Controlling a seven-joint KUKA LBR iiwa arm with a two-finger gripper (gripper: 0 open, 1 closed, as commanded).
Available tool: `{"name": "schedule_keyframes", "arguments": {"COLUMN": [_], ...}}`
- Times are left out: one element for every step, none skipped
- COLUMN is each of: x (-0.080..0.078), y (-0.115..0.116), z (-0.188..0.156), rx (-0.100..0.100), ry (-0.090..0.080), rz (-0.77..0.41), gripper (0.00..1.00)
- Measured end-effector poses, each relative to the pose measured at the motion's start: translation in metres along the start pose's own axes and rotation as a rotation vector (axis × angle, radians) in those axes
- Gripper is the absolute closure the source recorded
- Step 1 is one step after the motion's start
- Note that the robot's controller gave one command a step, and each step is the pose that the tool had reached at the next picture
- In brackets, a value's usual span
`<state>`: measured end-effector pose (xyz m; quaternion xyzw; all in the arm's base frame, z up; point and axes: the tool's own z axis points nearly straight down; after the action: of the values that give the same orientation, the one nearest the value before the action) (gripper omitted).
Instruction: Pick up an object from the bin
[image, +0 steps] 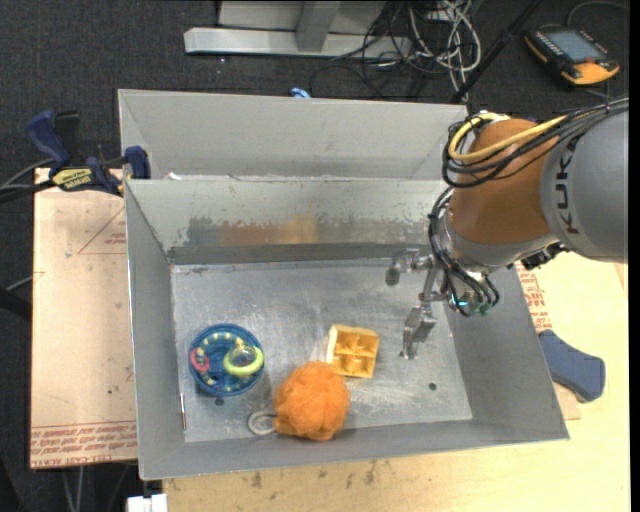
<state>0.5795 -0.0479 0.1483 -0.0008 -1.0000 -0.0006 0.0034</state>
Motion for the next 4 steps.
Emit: {"name": "schedule_keyframes", "arguments": {"x": [-0.002, 0.014, 0.015, 0.009], "y": [0.000, 0.048, 0.061, 0.060], "z": [-0.004, 0.059, 0.058, 0.044], "rx": [0.001, 0.000, 0.002, -0.001], "ry": [-0.008, -0.011, -0.009, -0.013], "rz": [-0.001, 0.086, 0.060, 0.206], "gripper": [0.00, 0.00, 0.00, 0.00]}}
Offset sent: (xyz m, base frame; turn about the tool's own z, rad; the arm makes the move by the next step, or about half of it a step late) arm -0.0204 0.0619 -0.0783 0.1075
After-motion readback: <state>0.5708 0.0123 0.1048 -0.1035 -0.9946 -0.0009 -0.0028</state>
